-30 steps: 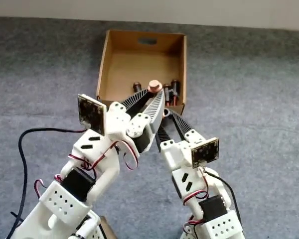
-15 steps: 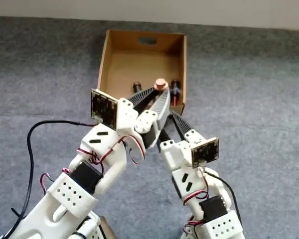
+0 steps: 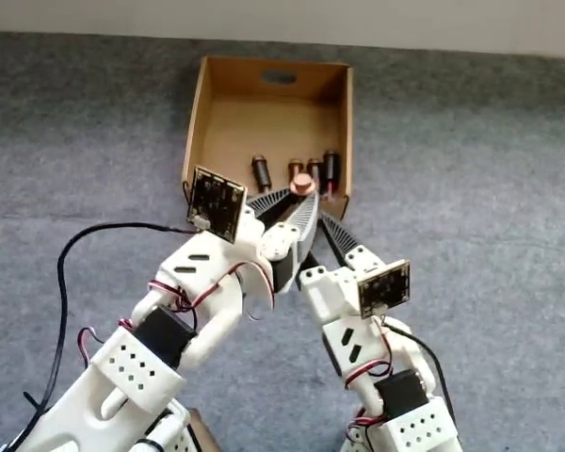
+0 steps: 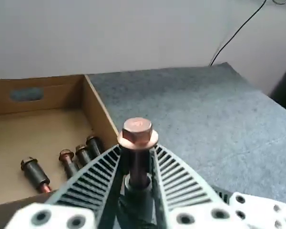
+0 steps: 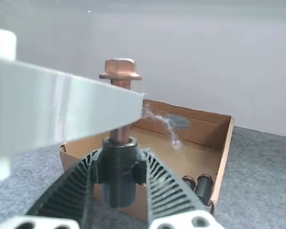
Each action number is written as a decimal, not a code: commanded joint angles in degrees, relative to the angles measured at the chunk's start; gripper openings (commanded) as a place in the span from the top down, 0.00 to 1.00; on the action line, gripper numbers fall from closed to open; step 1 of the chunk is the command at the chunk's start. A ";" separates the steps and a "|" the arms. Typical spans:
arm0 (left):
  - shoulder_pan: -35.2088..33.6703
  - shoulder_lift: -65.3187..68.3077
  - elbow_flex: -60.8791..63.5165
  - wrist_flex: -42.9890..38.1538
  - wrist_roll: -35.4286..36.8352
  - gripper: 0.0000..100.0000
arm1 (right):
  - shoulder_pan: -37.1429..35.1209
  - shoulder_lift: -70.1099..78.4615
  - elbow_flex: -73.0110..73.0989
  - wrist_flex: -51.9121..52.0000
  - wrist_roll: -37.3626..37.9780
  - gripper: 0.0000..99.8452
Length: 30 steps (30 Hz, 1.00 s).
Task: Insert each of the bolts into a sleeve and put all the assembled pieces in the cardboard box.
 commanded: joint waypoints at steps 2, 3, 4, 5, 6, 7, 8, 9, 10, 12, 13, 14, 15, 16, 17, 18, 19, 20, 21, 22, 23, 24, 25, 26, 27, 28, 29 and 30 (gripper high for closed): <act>0.22 -0.22 -2.59 2.73 -0.62 0.99 | 0.04 -0.48 5.14 -1.01 -0.09 0.99; 0.13 -0.31 -2.86 3.43 -1.58 0.98 | 0.04 -0.48 5.14 -1.01 -0.09 0.99; 0.04 -0.31 -3.56 4.75 -3.16 0.97 | 0.04 -0.48 5.14 -1.01 -0.09 0.99; 0.04 -0.31 -4.26 6.42 -4.40 0.95 | 0.04 -0.48 5.14 -1.01 -0.09 0.99; 0.04 -0.31 -5.32 8.44 -4.92 0.92 | 0.04 -0.48 5.14 -1.01 -0.09 0.99; 0.22 -0.31 -6.37 10.46 -4.92 0.90 | 0.04 -0.48 5.14 -1.01 -0.09 0.99; 0.22 -0.31 -7.52 12.57 -4.92 0.87 | 0.04 -0.48 5.14 -0.92 -0.09 0.99; 0.22 -0.31 -8.75 14.51 -4.92 0.84 | 0.04 -0.48 5.14 -0.92 -0.09 0.99; 0.13 -0.31 -9.89 16.18 -4.92 0.82 | 0.04 -0.48 5.14 -0.92 -0.09 0.99; -0.13 -0.31 -12.18 18.81 -4.92 0.81 | 0.04 -0.48 5.14 -0.92 -0.09 0.99; -0.13 -0.40 -13.32 20.13 -4.92 0.81 | 0.04 -0.48 5.23 -0.92 -0.09 0.99; -0.13 -0.40 -14.55 21.71 -4.92 0.81 | 0.04 -0.48 5.32 -0.92 -0.09 0.99; 0.04 -0.40 -15.69 23.47 -4.92 0.81 | 0.04 -0.57 5.85 -0.92 -0.09 0.99; 0.31 -0.40 -17.01 25.32 -4.92 0.81 | 0.04 -0.75 6.37 -0.92 -0.09 0.99; 0.31 -0.40 -18.33 26.99 -4.84 0.81 | 0.04 -0.84 6.55 -0.92 -0.09 0.99; 0.31 -0.40 -19.47 28.66 -4.31 0.81 | 0.04 -0.84 6.64 -0.92 -0.09 0.99; 0.13 -0.40 -20.70 30.24 -3.43 0.81 | 0.04 -0.84 6.73 -0.92 -0.09 0.99; -0.04 -0.40 -22.20 32.00 -2.46 0.81 | 0.04 -0.84 6.73 -0.92 -0.09 0.99; -0.13 -0.40 -23.69 34.02 -1.76 0.81 | 0.04 -0.84 6.81 -0.92 -0.09 0.99; -0.13 -0.48 -25.36 36.48 -1.41 0.81 | 0.04 -0.84 6.81 -0.92 -0.09 0.99; -0.13 -0.48 -27.03 39.12 -1.32 0.81 | 0.04 -0.75 6.81 -0.92 -0.09 0.99; -0.13 -0.48 -28.70 41.85 -1.32 0.81 | 0.04 -0.66 6.81 -0.92 -0.09 0.99; -0.13 -0.48 -30.29 45.01 -1.41 0.82 | 0.04 -0.48 6.81 -0.92 -0.09 0.99; -0.31 -0.48 -31.60 48.09 -1.58 0.84 | 0.04 -0.48 6.81 -0.92 -0.09 0.99; -1.19 -0.48 -32.92 51.16 -1.58 0.87 | 0.04 -0.48 6.64 -0.92 -0.09 0.99; -3.12 -0.48 -33.71 53.89 -1.58 0.91 | 0.04 -0.48 6.46 -0.92 -0.09 0.99; -5.76 -0.48 -34.07 55.91 -1.58 0.97 | 0.04 -0.48 6.37 -0.92 -0.09 0.99; -9.27 -0.40 -34.15 57.58 -1.58 1.00 | 0.13 -0.48 6.29 -0.92 -0.09 0.99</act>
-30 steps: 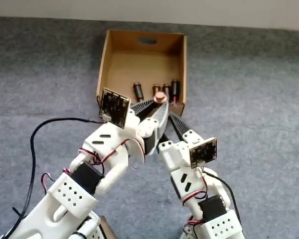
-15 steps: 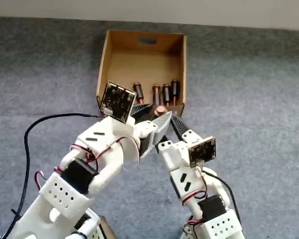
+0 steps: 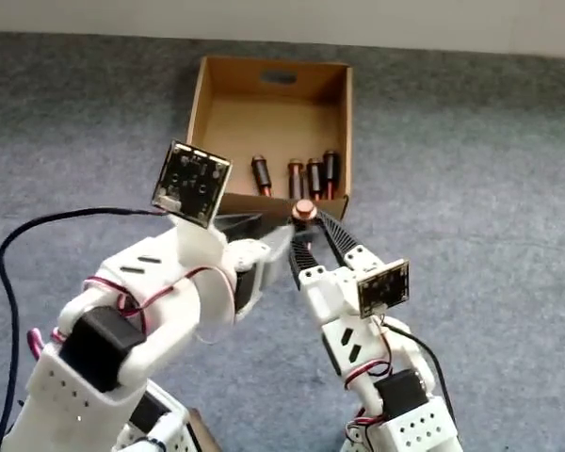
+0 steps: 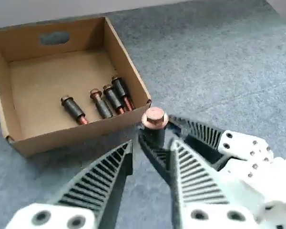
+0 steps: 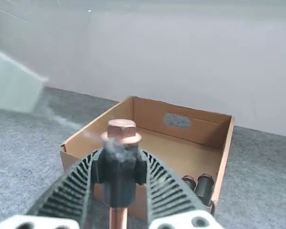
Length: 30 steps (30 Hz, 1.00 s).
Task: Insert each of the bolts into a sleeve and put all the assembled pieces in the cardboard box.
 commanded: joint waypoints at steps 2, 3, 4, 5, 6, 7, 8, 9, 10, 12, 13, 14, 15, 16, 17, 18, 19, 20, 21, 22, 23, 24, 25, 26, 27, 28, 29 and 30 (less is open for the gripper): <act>-15.25 -0.31 -3.21 8.00 0.26 0.97 | 1.71 -0.40 5.14 -0.92 -0.09 0.99; -20.18 -0.31 -3.12 8.79 0.26 0.97 | 3.21 -0.40 4.09 -0.84 -0.09 0.99; -25.10 -0.22 -2.59 9.23 0.18 0.97 | 5.05 -0.31 2.86 -0.66 -0.09 0.99; -29.67 -0.22 -1.45 9.05 -0.53 0.98 | 6.73 -0.31 1.27 0.48 -0.09 0.99; -33.71 -0.22 0.31 8.88 -2.64 0.98 | 7.96 -0.31 -1.27 2.51 -0.18 0.99; -37.14 0.13 2.86 8.88 -5.45 0.98 | 8.84 -0.31 -4.00 5.14 -0.26 0.99; -39.87 0.22 6.02 8.26 -8.70 0.98 | 9.10 -0.31 -7.16 7.96 -0.26 0.99; -42.07 0.22 10.07 6.33 -12.22 0.98 | 9.10 -0.22 -10.42 10.59 -0.26 0.99; -43.82 0.22 14.73 3.69 -16.00 0.98 | 9.10 -0.22 -13.85 12.79 -0.26 0.99; -45.58 -0.31 24.57 -3.08 -22.86 0.98 | 9.10 -0.13 -20.09 15.69 -0.35 0.99; -45.76 -0.31 29.14 -7.12 -25.32 0.98 | 9.10 0.31 -22.81 16.57 -0.18 0.99; -45.93 -0.31 33.19 -11.43 -27.16 0.99 | 9.10 1.71 -25.36 17.01 -0.09 0.99; -46.02 -0.31 36.44 -15.21 -27.96 0.99 | 9.36 3.82 -27.47 17.10 -0.09 0.99; -45.93 -0.31 39.34 -18.64 -27.78 0.99 | 9.36 6.81 -29.67 17.54 -0.09 0.99; -45.67 -0.31 41.80 -21.45 -27.78 0.99 | 9.54 10.33 -31.43 17.80 0.00 0.99; -45.58 -0.31 43.91 -23.91 -27.78 0.98 | 10.07 14.81 -33.19 17.80 0.00 0.99; -45.23 -0.13 45.32 -25.76 -27.78 0.98 | 10.42 19.30 -35.12 17.71 0.00 0.99; -44.97 0.13 46.55 -27.08 -27.78 0.98 | 10.51 24.48 -37.49 17.71 -0.18 0.99; -44.88 0.13 47.60 -27.78 -27.78 0.98 | 10.51 29.23 -39.69 17.80 -0.44 0.99; -44.35 0.13 48.40 -28.13 -27.78 0.98 | 10.42 34.42 -42.07 17.80 -0.44 0.99; -43.74 0.13 49.10 -28.22 -27.78 0.98 | 10.24 39.16 -44.44 17.80 -0.53 0.99; -42.77 0.13 49.63 -28.22 -27.78 0.98 | 10.15 43.47 -46.73 17.80 -0.62 0.99; -41.89 0.13 50.15 -28.22 -27.78 0.98 | 10.15 47.60 -48.92 17.71 -1.67 0.99; -41.10 0.04 50.68 -28.22 -27.78 0.98 | 10.15 51.56 -51.30 17.71 -3.69 0.99; -40.48 -0.22 51.21 -28.22 -27.78 0.98 | 10.24 54.81 -53.41 17.71 -5.89 0.99; -39.96 -0.22 51.56 -28.22 -27.78 0.98 | 10.24 58.07 -55.52 17.71 -7.91 0.99; -39.69 -0.22 51.82 -28.22 -27.78 0.98 | 10.24 60.79 -57.36 17.71 -9.32 0.99; -39.34 0.04 51.91 -28.22 -27.78 0.98 | 10.15 63.34 -59.12 17.63 -10.37 0.99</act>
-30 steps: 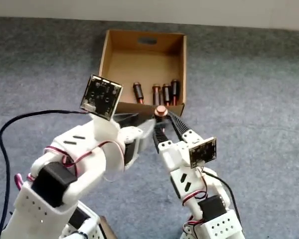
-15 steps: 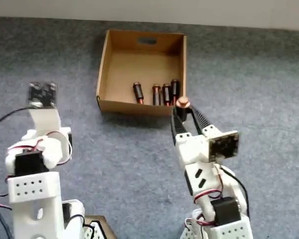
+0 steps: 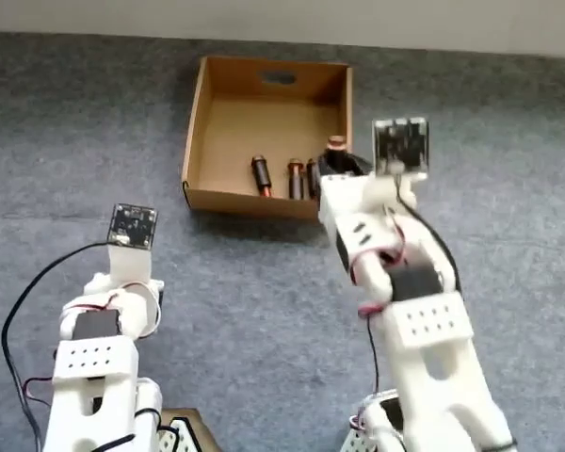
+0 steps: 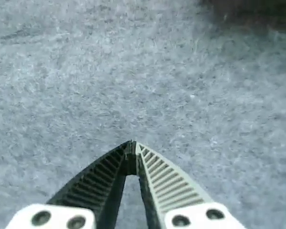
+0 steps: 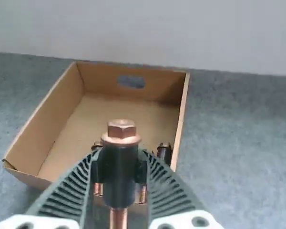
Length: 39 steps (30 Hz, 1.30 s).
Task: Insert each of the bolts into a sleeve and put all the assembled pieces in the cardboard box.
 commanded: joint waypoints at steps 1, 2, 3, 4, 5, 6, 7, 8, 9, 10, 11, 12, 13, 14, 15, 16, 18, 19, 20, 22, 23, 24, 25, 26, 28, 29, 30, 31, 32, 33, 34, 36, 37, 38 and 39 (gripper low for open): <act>1.98 0.04 0.48 -1.05 -0.35 0.98 | 0.31 9.54 -9.71 -0.22 -4.13 0.99; 2.15 -0.13 1.10 -1.05 -0.35 0.98 | 0.31 11.91 -11.38 -0.31 -4.31 0.99; 2.15 -0.22 1.63 -1.05 -0.35 0.98 | 0.31 14.02 -13.05 -0.31 -4.31 0.99; 2.15 -0.22 1.89 -1.05 -0.35 0.98 | 0.31 16.22 -14.81 -0.31 -4.22 0.99; 2.15 -0.22 1.98 -1.05 -0.35 0.98 | 0.31 18.24 -16.48 -0.31 -4.22 0.99; 2.15 -0.22 2.07 -1.05 -0.35 0.98 | 0.31 20.09 -18.15 -0.31 -4.22 0.99; 2.15 -0.22 2.07 -1.05 -0.35 0.98 | 0.31 21.76 -19.82 -0.31 -4.22 0.99; 2.15 -0.22 2.15 -1.05 -0.35 0.98 | 0.31 23.43 -21.41 -0.31 -4.22 0.99; 2.15 -0.22 2.15 -1.05 -0.35 0.98 | 0.31 25.10 -22.90 -0.31 -4.22 0.99; 2.15 -0.22 2.24 -1.05 -0.35 0.98 | 0.22 26.68 -24.48 -0.31 -4.22 0.99; 2.15 -0.22 2.24 -0.97 -0.35 0.98 | -0.48 28.35 -25.89 -0.31 -4.22 0.99; 2.15 -0.22 2.33 -0.88 -0.35 0.98 | -1.36 30.02 -26.95 -0.31 -4.22 0.99; 2.15 -0.22 2.33 -0.79 -0.35 0.98 | -2.15 31.87 -27.91 -0.31 -4.22 0.99; 2.15 -0.22 2.33 -0.79 -0.35 0.98 | -3.38 33.80 -28.88 -0.31 -4.22 0.99; 2.15 -0.22 2.33 -0.79 -0.35 0.98 | -4.62 35.74 -29.85 -0.40 -4.22 0.99; 2.51 -0.22 2.33 -0.79 -0.35 0.98 | -5.85 37.67 -31.16 -1.10 -4.22 0.99; 3.74 -0.22 2.33 -0.70 -0.35 0.98 | -8.04 41.54 -33.27 -3.82 -4.22 0.99; 4.26 -0.22 2.42 -0.70 -0.35 0.98 | -9.01 43.56 -34.15 -4.97 -4.22 0.99; 4.70 -0.22 2.42 -0.70 -0.35 0.98 | -10.15 45.67 -34.95 -6.02 -4.22 0.99; 4.88 -0.22 2.42 -0.70 -0.35 0.98 | -11.74 49.80 -36.53 -7.87 -4.22 0.99; 4.88 -0.22 2.42 -0.70 -0.35 0.98 | -12.09 51.74 -37.67 -8.75 -4.22 0.99; 4.88 -0.22 2.42 -0.70 -0.35 0.98 | -12.18 53.58 -39.08 -9.36 -4.22 0.99; 4.88 -0.22 2.42 -0.70 -0.35 0.98 | -12.18 55.34 -40.57 -9.71 -4.22 0.99; 4.88 -0.22 2.42 -0.70 -0.35 0.98 | -12.18 57.10 -42.33 -9.71 -4.22 0.99; 4.88 -0.22 2.42 -0.70 -0.35 0.98 | -12.09 60.53 -45.67 -9.63 -4.22 0.99; 4.88 -0.22 2.42 -0.70 -0.35 0.98 | -12.18 62.11 -47.16 -9.54 -4.22 0.99; 4.88 -0.22 2.42 -0.70 -0.35 0.98 | -12.35 63.69 -48.75 -9.54 -4.22 0.99; 4.88 -0.22 2.42 -0.70 -0.44 0.98 | -12.44 65.27 -50.33 -9.54 -4.22 0.99; 4.88 -0.22 2.42 -0.70 -0.44 0.98 | -12.44 66.86 -51.82 -9.45 -4.48 0.99; 4.88 -0.22 2.42 -0.70 -0.44 0.98 | -12.53 68.44 -53.05 -9.45 -4.57 0.99; 4.88 -0.22 2.42 -0.70 -0.44 0.98 | -12.53 69.93 -54.20 -9.45 -4.57 0.99; 4.88 -0.22 2.42 -0.70 -0.44 0.98 | -12.62 72.31 -56.04 -9.27 -4.66 0.99; 4.88 -0.22 2.42 -0.70 -0.44 0.98 | -12.79 73.01 -56.66 -8.92 -4.66 0.99; 4.88 -0.22 2.42 -0.70 -0.44 0.98 | -13.23 73.45 -57.10 -7.69 -4.66 0.99; 4.88 -0.22 2.42 -0.70 -0.44 0.98 | -13.58 73.71 -57.36 -6.20 -4.66 0.99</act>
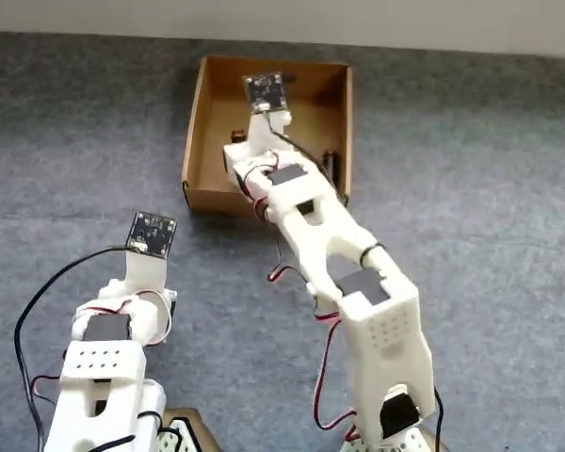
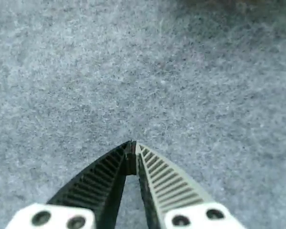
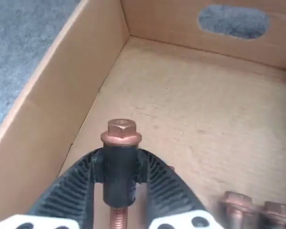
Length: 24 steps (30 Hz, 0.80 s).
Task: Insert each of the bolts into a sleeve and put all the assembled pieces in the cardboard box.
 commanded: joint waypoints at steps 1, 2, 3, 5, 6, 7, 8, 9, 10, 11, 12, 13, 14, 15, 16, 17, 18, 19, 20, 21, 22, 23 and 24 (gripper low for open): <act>0.84 -0.22 -0.13 -0.70 -0.44 0.98 | -1.27 -0.75 -5.05 2.77 -0.53 0.99; 0.84 -0.22 -0.13 -0.70 -0.44 0.98 | -1.63 -0.66 -5.41 3.56 -0.53 0.99; 0.84 -0.22 -0.13 -0.70 -0.44 0.98 | -1.80 -0.57 -5.49 3.91 -0.53 0.99; 0.84 -0.22 -0.13 -0.70 -0.44 0.98 | -1.80 -0.57 -5.41 4.09 -0.53 0.99; 0.84 -0.22 -0.13 -0.70 -0.44 0.98 | -1.80 -0.57 -5.32 4.09 -0.53 0.99; 0.84 -0.22 -0.13 -0.70 -0.44 0.98 | -1.71 -0.57 -5.23 4.09 -0.53 0.99; 0.84 -0.22 -0.13 -0.70 -0.44 0.98 | -1.71 -0.40 -5.05 4.09 -0.53 0.99; 0.84 -0.22 -0.13 -0.70 -0.44 0.98 | -1.63 -0.22 -4.88 4.09 -0.53 0.99; 0.84 -0.22 -0.13 -0.70 -0.44 0.98 | -1.45 0.40 -4.44 4.09 -0.53 0.99; 0.84 -0.22 -0.13 -0.70 -0.44 0.98 | -1.10 1.19 -4.26 4.09 -0.53 0.99; 0.84 -0.22 -0.13 -0.70 -0.44 0.98 | -0.66 2.07 -4.09 4.09 -0.53 0.99; 0.84 -0.22 -0.13 -0.70 -0.44 0.98 | -0.31 2.95 -4.18 4.00 -0.53 0.99; 0.84 -0.22 -0.13 -0.70 -0.44 0.98 | -0.22 3.65 -4.18 3.91 -0.53 0.99; 0.84 -0.22 -0.13 -0.70 -0.44 0.98 | 0.04 4.26 -4.18 3.91 -0.53 0.99; 0.84 -0.22 -0.13 -0.79 -0.44 0.98 | 0.13 4.79 -4.18 3.91 -0.53 0.99; 0.84 -0.22 -0.13 -0.79 -0.44 0.98 | 0.22 5.14 -4.18 3.91 -0.53 0.99; 0.84 -0.22 -0.13 -0.88 -0.44 0.98 | 0.40 5.32 -4.18 3.91 -0.53 0.99; 0.84 -0.22 -0.13 -0.88 -0.44 0.98 | 0.66 5.41 -4.18 3.91 -0.53 0.99; 0.84 -0.22 -0.13 -0.88 -0.44 0.98 | 1.10 5.41 -4.18 3.82 -0.53 0.99; 0.84 -0.22 -0.13 -0.88 -0.44 0.98 | 1.45 5.41 -4.18 3.82 -0.53 0.99; 0.84 -0.22 -0.13 -0.88 -0.44 0.98 | 1.89 5.41 -4.18 3.82 -0.53 0.99; 0.84 -0.22 -0.13 -0.88 -0.44 0.98 | 2.33 5.41 -4.18 3.82 -0.44 0.99; 0.84 -0.22 -0.13 -0.88 -0.44 0.98 | 2.68 5.41 -4.18 3.82 -0.26 0.99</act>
